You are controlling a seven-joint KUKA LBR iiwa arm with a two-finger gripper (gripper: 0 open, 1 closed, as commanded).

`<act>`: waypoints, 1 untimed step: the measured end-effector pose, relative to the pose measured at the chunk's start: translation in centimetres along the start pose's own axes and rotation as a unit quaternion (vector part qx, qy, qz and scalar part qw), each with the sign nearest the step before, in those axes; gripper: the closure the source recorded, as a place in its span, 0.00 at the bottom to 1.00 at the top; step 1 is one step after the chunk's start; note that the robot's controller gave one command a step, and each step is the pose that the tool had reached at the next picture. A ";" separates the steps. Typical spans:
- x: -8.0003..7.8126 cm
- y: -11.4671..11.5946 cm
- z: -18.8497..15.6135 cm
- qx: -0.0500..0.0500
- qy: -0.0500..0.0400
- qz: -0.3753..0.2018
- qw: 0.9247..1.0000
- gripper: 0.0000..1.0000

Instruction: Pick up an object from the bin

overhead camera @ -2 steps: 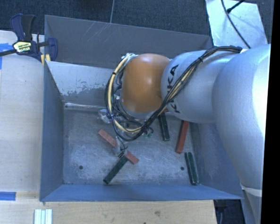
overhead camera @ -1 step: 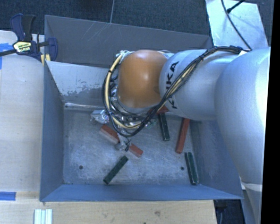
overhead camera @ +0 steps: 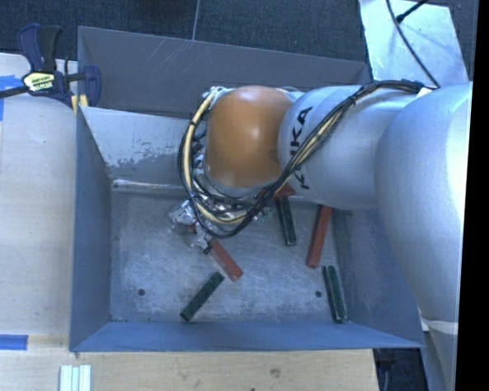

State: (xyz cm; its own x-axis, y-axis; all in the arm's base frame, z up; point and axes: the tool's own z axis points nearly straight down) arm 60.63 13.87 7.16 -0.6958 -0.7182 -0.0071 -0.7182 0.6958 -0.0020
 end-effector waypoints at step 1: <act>0.1 0.0 0.1 0.000 0.001 0.000 1.000 0.00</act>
Offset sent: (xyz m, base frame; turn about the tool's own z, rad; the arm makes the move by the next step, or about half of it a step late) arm 0.0000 0.0000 0.0000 0.0000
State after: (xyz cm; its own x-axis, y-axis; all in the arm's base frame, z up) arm 60.57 13.81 7.05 -0.6963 -0.7177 -0.0047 -0.7177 0.6964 -0.0012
